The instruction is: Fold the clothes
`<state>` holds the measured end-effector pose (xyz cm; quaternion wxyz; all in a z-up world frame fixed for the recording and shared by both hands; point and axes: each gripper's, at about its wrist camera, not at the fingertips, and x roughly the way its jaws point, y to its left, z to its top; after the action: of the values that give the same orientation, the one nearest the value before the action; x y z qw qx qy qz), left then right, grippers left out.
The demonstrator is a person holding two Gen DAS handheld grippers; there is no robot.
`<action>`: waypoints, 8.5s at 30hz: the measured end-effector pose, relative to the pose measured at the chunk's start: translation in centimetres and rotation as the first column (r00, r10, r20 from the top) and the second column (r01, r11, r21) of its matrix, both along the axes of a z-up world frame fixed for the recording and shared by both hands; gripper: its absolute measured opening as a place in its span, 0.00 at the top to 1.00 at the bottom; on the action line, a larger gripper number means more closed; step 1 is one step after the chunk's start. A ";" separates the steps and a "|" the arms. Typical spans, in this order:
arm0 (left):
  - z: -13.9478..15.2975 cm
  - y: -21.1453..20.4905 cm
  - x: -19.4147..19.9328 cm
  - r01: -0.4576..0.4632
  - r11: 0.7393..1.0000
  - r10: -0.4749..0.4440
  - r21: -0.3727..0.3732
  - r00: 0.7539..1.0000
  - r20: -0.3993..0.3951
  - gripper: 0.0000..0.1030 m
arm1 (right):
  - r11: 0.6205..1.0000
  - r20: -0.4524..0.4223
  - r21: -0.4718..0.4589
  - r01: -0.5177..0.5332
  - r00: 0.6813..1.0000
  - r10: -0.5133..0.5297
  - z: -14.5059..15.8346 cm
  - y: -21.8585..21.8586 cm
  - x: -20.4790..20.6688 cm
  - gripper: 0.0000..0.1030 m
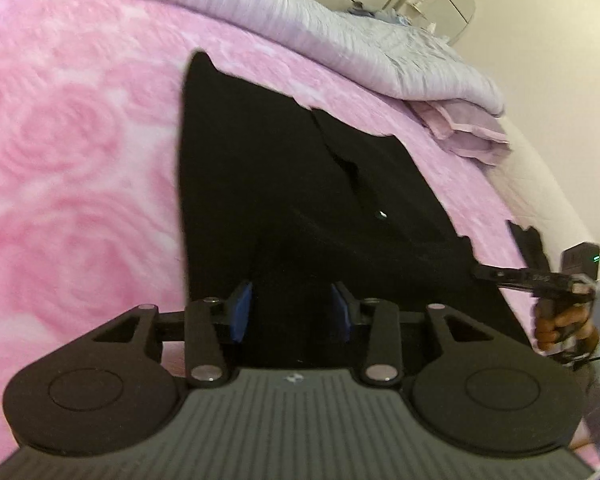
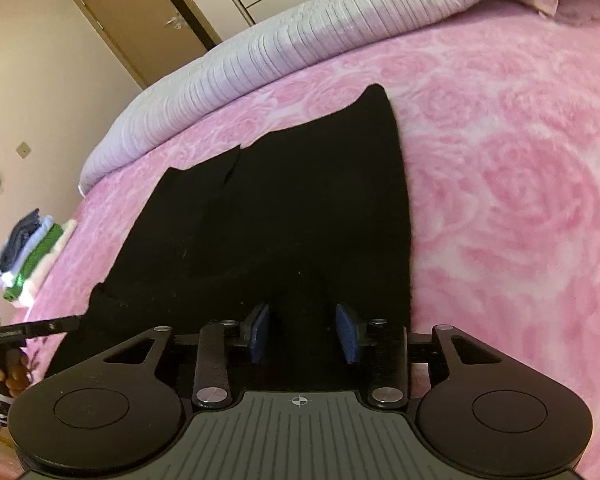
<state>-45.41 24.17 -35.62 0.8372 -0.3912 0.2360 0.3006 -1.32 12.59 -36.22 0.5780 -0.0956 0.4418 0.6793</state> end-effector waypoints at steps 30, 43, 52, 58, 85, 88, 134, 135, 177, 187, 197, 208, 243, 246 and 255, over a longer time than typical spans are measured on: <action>3.2 -9.1 -8.6 -0.359 0.931 0.364 -0.060 0.916 0.171 0.79 | 0.914 -0.036 0.100 0.393 0.920 -0.391 4.7 -11.2 0.0 0.52; -3.9 -14.2 -9.7 -0.455 0.779 0.605 -0.432 0.725 0.328 0.73 | 0.817 -0.415 -0.097 0.568 0.724 -0.552 -1.2 -18.9 -2.1 0.48; -2.0 -13.6 -8.8 -0.468 0.860 0.508 -0.205 0.823 0.253 0.93 | 0.812 -0.313 -0.065 0.581 0.761 -0.569 -0.9 -16.9 -2.0 0.92; -2.3 -13.7 -9.3 -0.435 0.887 0.460 -0.154 0.865 0.202 0.92 | 0.823 -0.238 -0.025 0.567 0.797 -0.556 0.8 -17.2 -1.2 0.93; 0.4 -13.6 -0.6 -0.272 0.920 0.335 0.282 0.919 -0.208 0.97 | 0.991 0.577 0.120 0.055 0.809 -0.114 -0.6 -11.0 -11.7 0.73; 1.0 -13.3 -1.9 -0.301 0.923 0.348 0.241 0.920 -0.182 0.98 | 0.986 0.506 0.124 0.109 0.848 -0.157 -0.5 -12.0 -8.4 0.76; 2.1 -8.4 0.9 -0.232 0.930 0.297 0.286 0.932 -0.207 0.95 | 0.972 0.422 0.173 0.158 0.880 -0.218 1.6 -8.2 -5.1 0.56; 1.9 -8.1 1.2 -0.223 0.930 0.290 0.292 0.933 -0.214 0.95 | 0.974 0.415 0.174 0.147 0.886 -0.208 1.5 -7.4 -4.9 0.56; 6.7 -26.9 3.7 -0.224 0.925 0.339 0.307 0.852 -0.399 0.66 | 0.944 0.393 0.014 0.329 0.866 -0.308 5.8 -21.0 -16.3 0.33; 8.1 -30.4 3.8 -0.198 0.907 0.358 0.371 0.828 -0.432 0.62 | 0.948 0.451 0.021 0.318 0.843 -0.293 6.6 -24.0 -17.8 0.33; 8.9 -32.5 4.0 -0.176 0.895 0.361 0.410 0.825 -0.435 0.59 | 0.957 0.440 0.043 0.288 0.854 -0.277 7.2 -25.7 -19.3 0.33; 9.0 -32.9 4.3 -0.162 0.896 0.349 0.414 0.831 -0.432 0.58 | 0.952 0.433 0.056 0.302 0.852 -0.296 7.5 -26.3 -19.3 0.33; -0.7 -15.9 -7.5 -0.572 0.773 0.617 -0.275 0.778 0.117 0.51 | 0.777 -0.428 -0.104 0.621 0.677 -0.598 -1.0 -21.4 -1.9 0.33; -1.0 -15.0 -6.8 -0.563 0.781 0.610 -0.272 0.780 0.138 0.46 | 0.784 -0.417 -0.091 0.614 0.692 -0.590 -1.4 -20.2 -1.4 0.33; -1.8 -13.4 -6.3 -0.567 0.780 0.622 -0.265 0.751 0.221 0.51 | 0.794 -0.347 -0.034 0.607 0.738 -0.579 -2.1 -17.7 -1.2 0.59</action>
<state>-51.73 10.76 -37.46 0.6835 -0.5610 -0.0033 0.4670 -2.49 -5.16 -38.36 0.6825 0.1924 0.5137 0.4830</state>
